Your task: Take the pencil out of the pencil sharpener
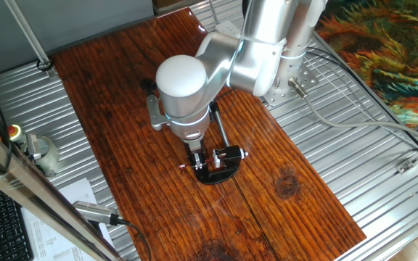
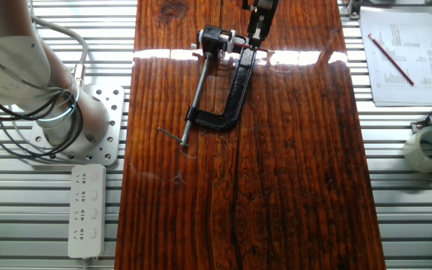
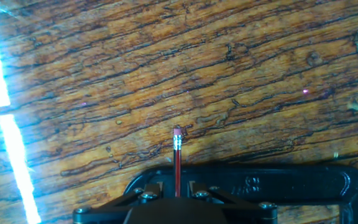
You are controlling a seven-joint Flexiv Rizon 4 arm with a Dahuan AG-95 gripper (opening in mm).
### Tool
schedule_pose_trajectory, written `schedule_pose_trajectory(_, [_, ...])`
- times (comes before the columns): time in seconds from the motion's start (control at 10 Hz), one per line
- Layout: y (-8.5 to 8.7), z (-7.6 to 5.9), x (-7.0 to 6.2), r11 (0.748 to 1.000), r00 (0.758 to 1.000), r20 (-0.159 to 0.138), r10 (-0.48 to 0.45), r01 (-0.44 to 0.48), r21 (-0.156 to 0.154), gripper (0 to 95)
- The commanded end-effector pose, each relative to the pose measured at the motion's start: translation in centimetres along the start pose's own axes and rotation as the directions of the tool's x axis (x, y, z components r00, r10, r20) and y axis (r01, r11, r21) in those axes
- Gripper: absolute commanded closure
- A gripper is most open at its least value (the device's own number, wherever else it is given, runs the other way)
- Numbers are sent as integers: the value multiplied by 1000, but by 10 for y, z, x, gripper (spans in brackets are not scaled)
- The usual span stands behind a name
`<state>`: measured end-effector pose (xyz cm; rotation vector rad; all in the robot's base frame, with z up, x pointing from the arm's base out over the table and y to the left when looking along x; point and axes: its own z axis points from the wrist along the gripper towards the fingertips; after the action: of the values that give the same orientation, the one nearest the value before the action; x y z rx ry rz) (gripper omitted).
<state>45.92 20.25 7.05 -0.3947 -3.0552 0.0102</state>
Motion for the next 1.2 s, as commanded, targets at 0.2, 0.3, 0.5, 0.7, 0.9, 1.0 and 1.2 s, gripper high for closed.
schedule_pose_trajectory(0.2, [0, 5, 0, 1000, 1000, 6, -2, 2, -1, 760])
schedule_pose_trajectory(0.3, [0, 6, 0, 1000, 1000, 6, -2, 2, -1, 760])
schedule_pose_trajectory(0.5, [0, 7, 0, 1000, 1000, 6, -4, 4, -1, 760])
schedule_pose_trajectory(0.7, [-1, 9, 0, 1000, 1000, 7, -5, 5, -1, 760])
schedule_pose_trajectory(0.9, [-1, 10, 1, 1000, 1000, 6, -10, 10, -2, 760])
schedule_pose_trajectory(1.0, [0, 11, 1, 1000, 1000, 6, -11, 11, -1, 760])
schedule_pose_trajectory(1.2, [0, 13, 1, 1000, 1000, 6, -13, 13, -1, 760])
